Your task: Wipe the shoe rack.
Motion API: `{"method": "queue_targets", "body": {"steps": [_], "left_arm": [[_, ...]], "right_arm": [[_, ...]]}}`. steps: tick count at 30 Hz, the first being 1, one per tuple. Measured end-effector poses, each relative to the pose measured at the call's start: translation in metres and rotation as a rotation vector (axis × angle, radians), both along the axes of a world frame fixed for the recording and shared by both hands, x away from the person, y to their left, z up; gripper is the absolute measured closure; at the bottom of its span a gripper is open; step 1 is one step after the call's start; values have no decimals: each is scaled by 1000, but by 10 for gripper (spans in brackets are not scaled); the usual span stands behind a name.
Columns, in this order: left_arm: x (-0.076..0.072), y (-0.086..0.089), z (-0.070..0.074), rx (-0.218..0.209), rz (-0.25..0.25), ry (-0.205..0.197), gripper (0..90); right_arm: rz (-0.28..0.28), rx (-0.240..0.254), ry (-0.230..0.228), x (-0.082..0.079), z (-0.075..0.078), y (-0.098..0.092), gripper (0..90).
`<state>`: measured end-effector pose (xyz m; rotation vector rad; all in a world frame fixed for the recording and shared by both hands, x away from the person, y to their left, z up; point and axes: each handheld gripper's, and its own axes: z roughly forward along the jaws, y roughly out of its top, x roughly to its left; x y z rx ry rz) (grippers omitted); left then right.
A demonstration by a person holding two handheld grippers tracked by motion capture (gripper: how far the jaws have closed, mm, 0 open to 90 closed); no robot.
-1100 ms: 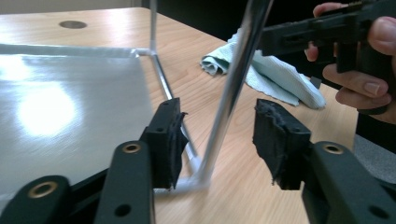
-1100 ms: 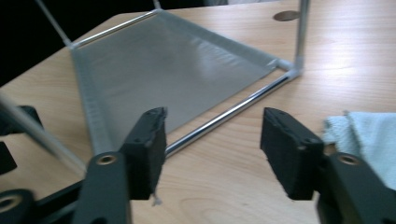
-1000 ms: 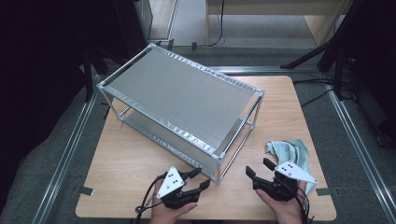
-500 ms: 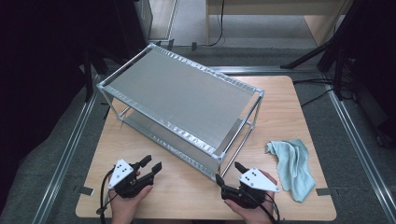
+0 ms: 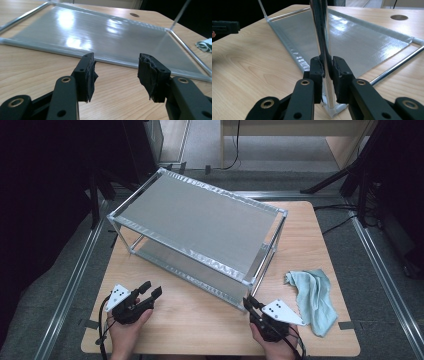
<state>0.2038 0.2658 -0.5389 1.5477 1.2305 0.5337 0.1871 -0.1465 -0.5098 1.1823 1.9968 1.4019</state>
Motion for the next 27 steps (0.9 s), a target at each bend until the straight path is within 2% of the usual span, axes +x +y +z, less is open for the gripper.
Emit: {"method": "queue_targets", "body": {"steps": [2,7,12,18,21,24,27], "left_arm": [[1,3,0,-7,25,9,466],[4,10,0,3,66,7,459],[13,25,2,18,154,19,460],[33,36,5,46,239,21,462],[45,35,6,52,247,19,470],[57,31,7,86,262,5,491],[62,29,9,116,308,-42,540]], "right_arm": [[-12,-11,11,-3,2,-8,790],[-99,-2,34,-8,4,-34,785],[-170,-6,25,-6,4,-54,786],[-226,1,26,-10,5,-70,782],[-232,4,24,-14,4,-78,780],[-236,15,22,-20,3,-83,780],[-239,17,24,-23,3,-85,779]]}}
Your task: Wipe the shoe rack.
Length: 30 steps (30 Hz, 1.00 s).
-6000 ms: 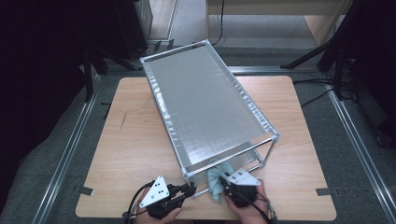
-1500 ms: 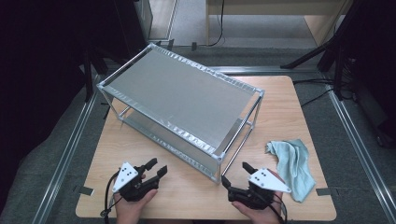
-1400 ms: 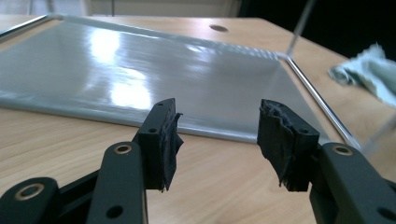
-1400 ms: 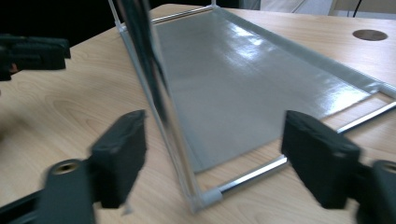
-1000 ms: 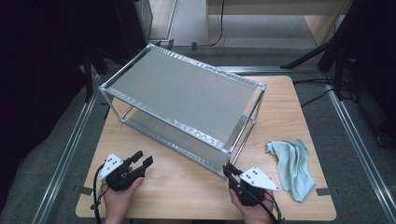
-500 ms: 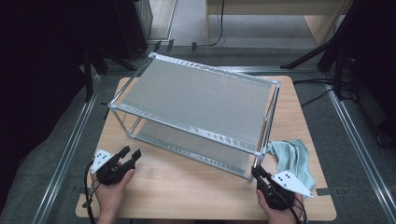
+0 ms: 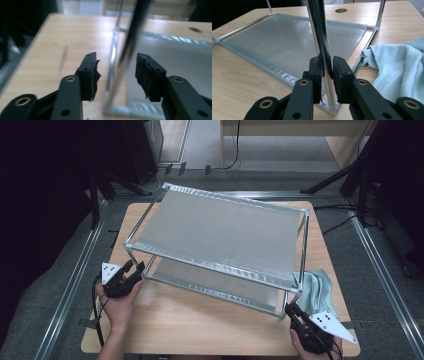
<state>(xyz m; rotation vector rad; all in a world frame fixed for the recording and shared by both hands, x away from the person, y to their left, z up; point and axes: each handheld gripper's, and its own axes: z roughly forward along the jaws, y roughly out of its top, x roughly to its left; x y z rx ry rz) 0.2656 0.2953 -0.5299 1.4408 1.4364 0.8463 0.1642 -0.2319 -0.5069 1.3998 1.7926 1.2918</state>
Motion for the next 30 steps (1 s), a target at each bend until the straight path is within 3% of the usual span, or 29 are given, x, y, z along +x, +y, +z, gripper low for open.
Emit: {"method": "queue_targets", "body": {"steps": [2,4,6,10,15,16,22,30], "left_arm": [[2,2,1,-8,-17,-14,611],[4,2,0,25,-73,0,728],[2,2,-2,38,-71,11,787],[-10,4,-1,59,-77,18,800],[-34,15,-2,16,-99,21,800],[-39,16,-2,1,-97,21,798],[-69,20,-3,-3,-93,19,798],[-100,13,-3,-8,-154,26,795]], "right_arm": [[1,3,0,-1,0,-1,778],[5,5,3,0,0,0,779],[11,2,3,1,0,1,780],[-1,-25,6,4,2,3,785],[-32,-41,12,17,4,7,787],[-34,-38,15,21,4,7,786],[-47,-57,20,44,6,12,790],[-78,-53,32,78,9,9,787]]}}
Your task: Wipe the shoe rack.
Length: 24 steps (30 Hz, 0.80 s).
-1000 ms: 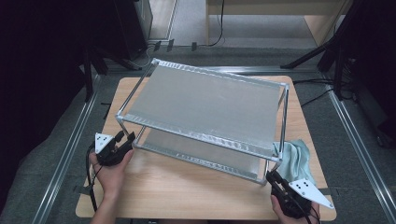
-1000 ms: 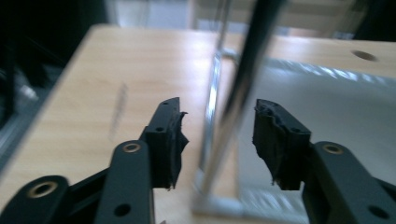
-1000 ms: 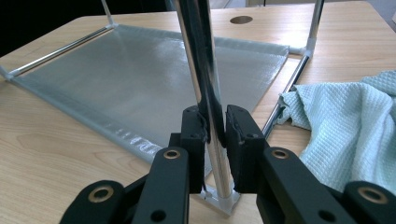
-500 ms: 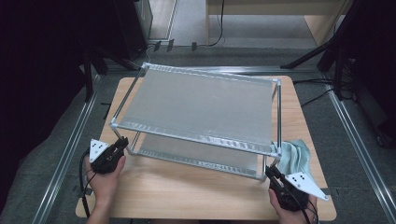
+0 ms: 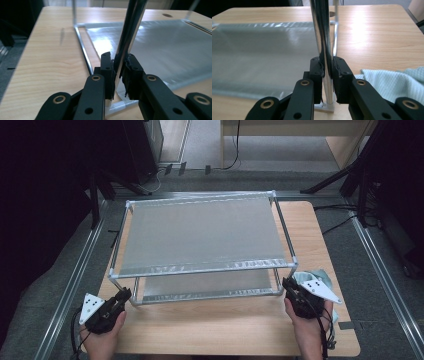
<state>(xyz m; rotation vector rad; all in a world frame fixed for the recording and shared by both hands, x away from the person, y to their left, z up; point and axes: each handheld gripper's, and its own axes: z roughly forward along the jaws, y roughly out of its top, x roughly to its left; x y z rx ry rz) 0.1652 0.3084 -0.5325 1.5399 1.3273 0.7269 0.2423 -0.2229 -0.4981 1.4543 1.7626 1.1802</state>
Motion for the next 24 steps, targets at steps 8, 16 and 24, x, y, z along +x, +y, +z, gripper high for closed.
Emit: {"method": "queue_targets", "body": {"steps": [8,16,24], "left_arm": [[-18,-18,0,-30,-94,9,788],[-29,-23,0,-43,-116,14,784],[-28,-20,1,-59,-101,-4,738]], "right_arm": [[-32,-2,-18,25,-2,-16,788],[-44,6,-16,30,-1,-20,788],[-23,28,-4,26,0,-23,773]]}}
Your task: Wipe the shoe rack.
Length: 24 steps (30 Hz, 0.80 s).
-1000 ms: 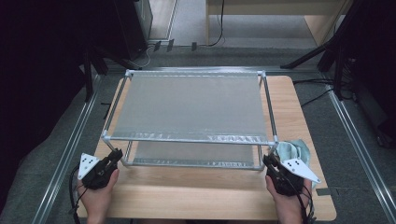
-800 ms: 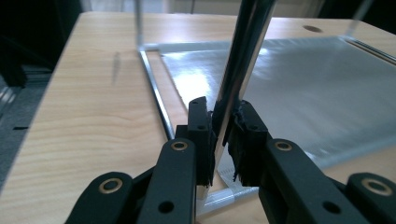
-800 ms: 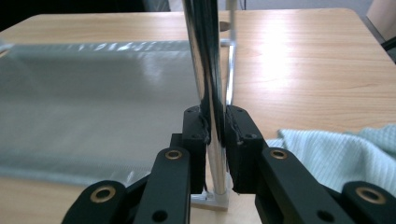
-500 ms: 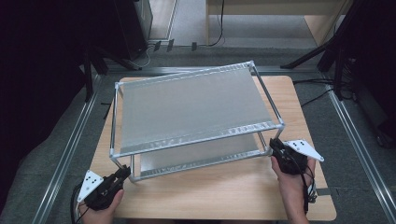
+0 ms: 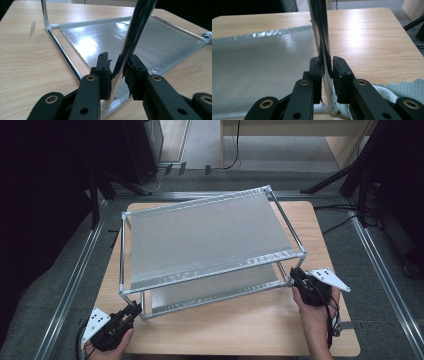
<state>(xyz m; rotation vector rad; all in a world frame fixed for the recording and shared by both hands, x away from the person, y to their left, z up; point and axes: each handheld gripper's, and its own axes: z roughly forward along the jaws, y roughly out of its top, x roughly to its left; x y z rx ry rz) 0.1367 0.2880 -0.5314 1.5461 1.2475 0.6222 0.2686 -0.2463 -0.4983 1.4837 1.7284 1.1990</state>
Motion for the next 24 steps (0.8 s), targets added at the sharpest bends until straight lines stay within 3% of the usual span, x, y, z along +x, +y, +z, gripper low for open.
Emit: {"method": "queue_targets", "body": {"steps": [3,5,8,10,14,19,22,24], "left_arm": [[0,1,0,3,-4,-2,772],[0,1,0,11,-8,-4,782],[0,2,1,11,-13,-3,784],[0,0,1,20,10,-4,771],[-2,-1,4,25,33,-25,719],[-1,0,3,5,25,-14,720],[-1,0,3,14,26,-11,726],[-2,-1,3,44,25,-18,732]], "right_arm": [[35,34,-22,-4,3,-6,631],[37,28,-30,-8,8,-11,562],[24,14,-46,-15,12,-20,543],[8,4,-47,-17,13,-28,534],[-43,31,-41,-18,13,-41,520],[-194,-11,51,-16,8,-55,447],[-205,-9,116,-21,-2,-60,407],[-214,-41,150,-27,-11,-62,404]]}}
